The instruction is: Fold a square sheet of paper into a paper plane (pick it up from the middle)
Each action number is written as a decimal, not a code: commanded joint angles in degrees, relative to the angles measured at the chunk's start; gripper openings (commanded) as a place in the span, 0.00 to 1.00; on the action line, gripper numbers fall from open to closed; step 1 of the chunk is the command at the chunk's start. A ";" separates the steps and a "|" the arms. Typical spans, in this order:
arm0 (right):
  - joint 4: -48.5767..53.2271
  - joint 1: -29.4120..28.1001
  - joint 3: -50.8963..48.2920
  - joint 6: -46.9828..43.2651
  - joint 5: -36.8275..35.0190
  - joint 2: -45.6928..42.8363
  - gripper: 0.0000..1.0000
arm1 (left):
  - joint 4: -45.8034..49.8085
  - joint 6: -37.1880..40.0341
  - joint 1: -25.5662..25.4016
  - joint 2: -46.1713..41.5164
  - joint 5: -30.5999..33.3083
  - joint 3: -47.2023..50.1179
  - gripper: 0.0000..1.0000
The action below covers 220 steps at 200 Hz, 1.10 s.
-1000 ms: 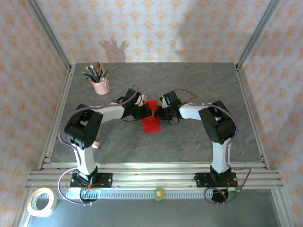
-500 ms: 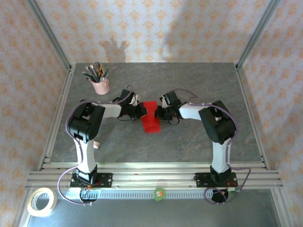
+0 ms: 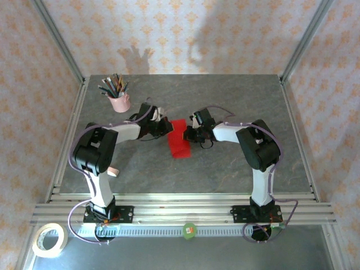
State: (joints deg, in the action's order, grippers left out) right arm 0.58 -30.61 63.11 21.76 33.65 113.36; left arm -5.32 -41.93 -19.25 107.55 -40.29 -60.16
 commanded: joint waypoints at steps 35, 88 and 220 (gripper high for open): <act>14.44 1.40 -4.88 -1.55 -12.37 6.68 0.01 | 0.45 -0.78 -2.08 8.29 1.31 -7.69 0.00; 14.38 1.42 -5.44 -1.49 -12.73 6.56 0.01 | 1.49 1.08 1.01 11.31 2.13 -7.87 0.00; 14.53 1.52 -5.57 -0.69 -14.14 6.48 0.00 | -2.17 3.38 8.71 6.70 1.73 -4.12 0.00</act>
State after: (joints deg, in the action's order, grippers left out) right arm -0.03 -30.61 62.74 21.78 32.80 113.30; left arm -5.85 -39.66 -11.88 117.89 -40.45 -66.74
